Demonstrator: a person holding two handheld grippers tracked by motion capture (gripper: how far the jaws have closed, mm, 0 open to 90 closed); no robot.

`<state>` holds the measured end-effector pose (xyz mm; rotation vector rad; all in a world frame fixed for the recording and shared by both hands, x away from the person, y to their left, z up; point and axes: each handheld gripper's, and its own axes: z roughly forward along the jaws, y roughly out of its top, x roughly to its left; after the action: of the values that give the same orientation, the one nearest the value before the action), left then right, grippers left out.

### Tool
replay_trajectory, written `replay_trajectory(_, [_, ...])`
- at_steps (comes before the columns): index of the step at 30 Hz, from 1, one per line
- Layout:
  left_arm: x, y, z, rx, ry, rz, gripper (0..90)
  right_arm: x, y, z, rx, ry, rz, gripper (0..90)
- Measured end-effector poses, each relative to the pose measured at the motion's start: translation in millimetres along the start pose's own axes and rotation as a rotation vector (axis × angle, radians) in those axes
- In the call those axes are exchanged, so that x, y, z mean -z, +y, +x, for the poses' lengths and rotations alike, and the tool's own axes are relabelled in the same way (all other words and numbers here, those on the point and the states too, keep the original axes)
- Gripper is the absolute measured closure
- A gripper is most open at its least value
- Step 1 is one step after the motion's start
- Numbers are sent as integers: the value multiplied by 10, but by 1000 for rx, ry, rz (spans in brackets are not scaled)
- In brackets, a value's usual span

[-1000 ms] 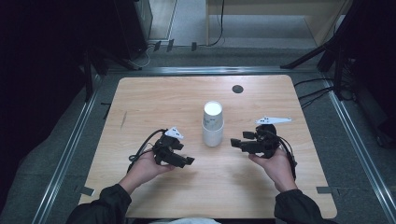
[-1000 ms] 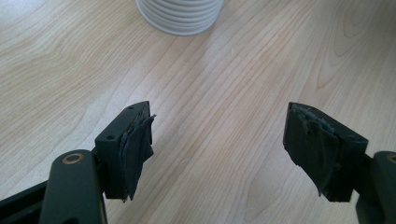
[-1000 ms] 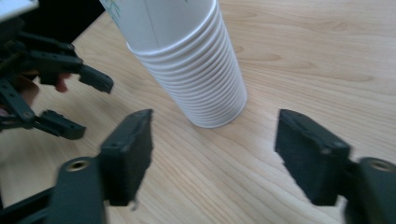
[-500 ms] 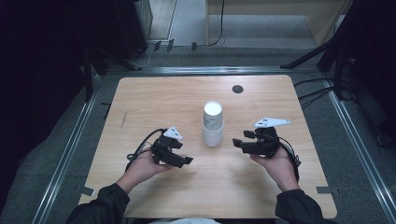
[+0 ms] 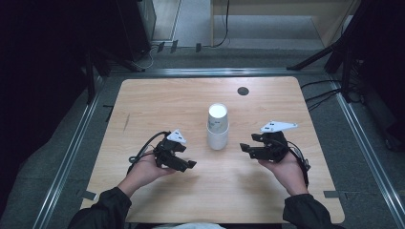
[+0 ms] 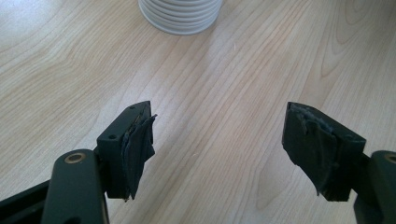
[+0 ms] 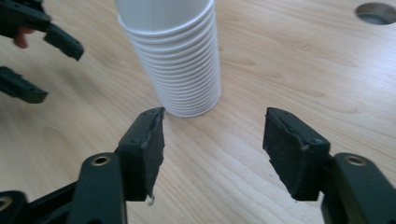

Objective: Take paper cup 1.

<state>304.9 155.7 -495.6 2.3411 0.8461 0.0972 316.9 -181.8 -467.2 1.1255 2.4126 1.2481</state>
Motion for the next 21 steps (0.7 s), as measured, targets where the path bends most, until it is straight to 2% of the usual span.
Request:
replay_trajectory(2, [7,-3,-2,0,0,-3,249,9,22,-3,0,25,-2,316])
replay_trajectory(5, [28,-19,-9,-7,3,-4,249,53,72,1,44,25,-5,314])
replay_trajectory(9, [62,-85,-17,10,20,2,248,82,159,-25,49,63,-27,267])
replay_trajectory(11, [94,-123,-19,21,27,-2,248,85,216,-24,69,68,-21,294])
replay_trajectory(12, [106,-137,-19,23,26,-5,248,87,247,-23,95,70,-15,327])
replay_trajectory(14, [140,-177,-22,31,33,-8,249,96,306,-10,128,69,-16,327])
replay_trajectory(19, [190,-248,-46,46,35,-16,248,88,412,-36,135,91,10,307])
replay_trajectory(21, [214,-274,-57,49,35,-19,248,74,449,-51,153,96,20,305])
